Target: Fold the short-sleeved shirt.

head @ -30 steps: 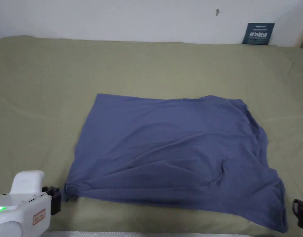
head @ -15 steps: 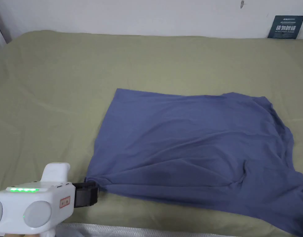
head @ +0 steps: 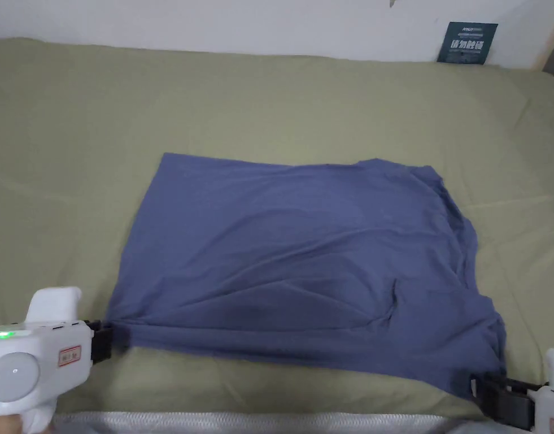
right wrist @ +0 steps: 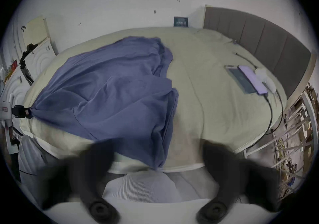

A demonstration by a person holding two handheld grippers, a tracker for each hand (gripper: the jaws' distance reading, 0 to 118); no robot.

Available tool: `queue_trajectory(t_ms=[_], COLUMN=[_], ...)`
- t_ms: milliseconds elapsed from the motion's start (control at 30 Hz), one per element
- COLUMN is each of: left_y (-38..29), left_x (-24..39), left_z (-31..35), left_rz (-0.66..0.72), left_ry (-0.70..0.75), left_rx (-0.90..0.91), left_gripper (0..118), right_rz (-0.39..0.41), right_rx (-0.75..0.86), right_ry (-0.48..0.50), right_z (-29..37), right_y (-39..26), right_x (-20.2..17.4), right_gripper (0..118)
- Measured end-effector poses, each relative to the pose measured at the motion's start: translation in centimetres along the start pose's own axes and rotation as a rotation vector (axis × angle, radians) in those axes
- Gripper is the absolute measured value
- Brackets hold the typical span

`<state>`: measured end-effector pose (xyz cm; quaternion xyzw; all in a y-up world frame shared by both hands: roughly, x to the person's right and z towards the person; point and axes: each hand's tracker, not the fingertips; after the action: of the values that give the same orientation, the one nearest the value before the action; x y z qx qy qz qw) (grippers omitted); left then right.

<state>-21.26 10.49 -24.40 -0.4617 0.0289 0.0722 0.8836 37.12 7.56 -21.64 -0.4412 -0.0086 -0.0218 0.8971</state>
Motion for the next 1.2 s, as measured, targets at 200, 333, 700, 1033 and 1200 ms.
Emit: queue_trajectory(t_ms=[200,333,700,1033,1200], left_y=[1.1,2.7,10.3,18.8,20.2], left_x=[0.8,1.2,2.1,3.4,3.1], left_z=[0.4,0.9,-0.4,-6.8,-12.1], left_rz=[0.002,-0.011,-0.004,-0.028,-0.023], left_ry=[0.003,0.001,-0.023,0.010,0.029], left_rx=[-0.001,0.023,0.086,0.059,-0.019], left_gripper=[4,4,4,4,4], right_rz=[0.031,0.051,0.115,0.118,0.122], right_rx=[0.017,0.061,0.138,0.081,-0.014], right_ry=[-0.031,-0.019,-0.032,-0.061,-0.097], right_z=[0.2,1.5,0.2,-8.0,-12.8], right_y=[0.8,3.8,13.8,23.7,24.9], right_x=[-0.5,-0.7,-3.0,-3.3,-3.6], right_gripper=[1,1,1,1,1])
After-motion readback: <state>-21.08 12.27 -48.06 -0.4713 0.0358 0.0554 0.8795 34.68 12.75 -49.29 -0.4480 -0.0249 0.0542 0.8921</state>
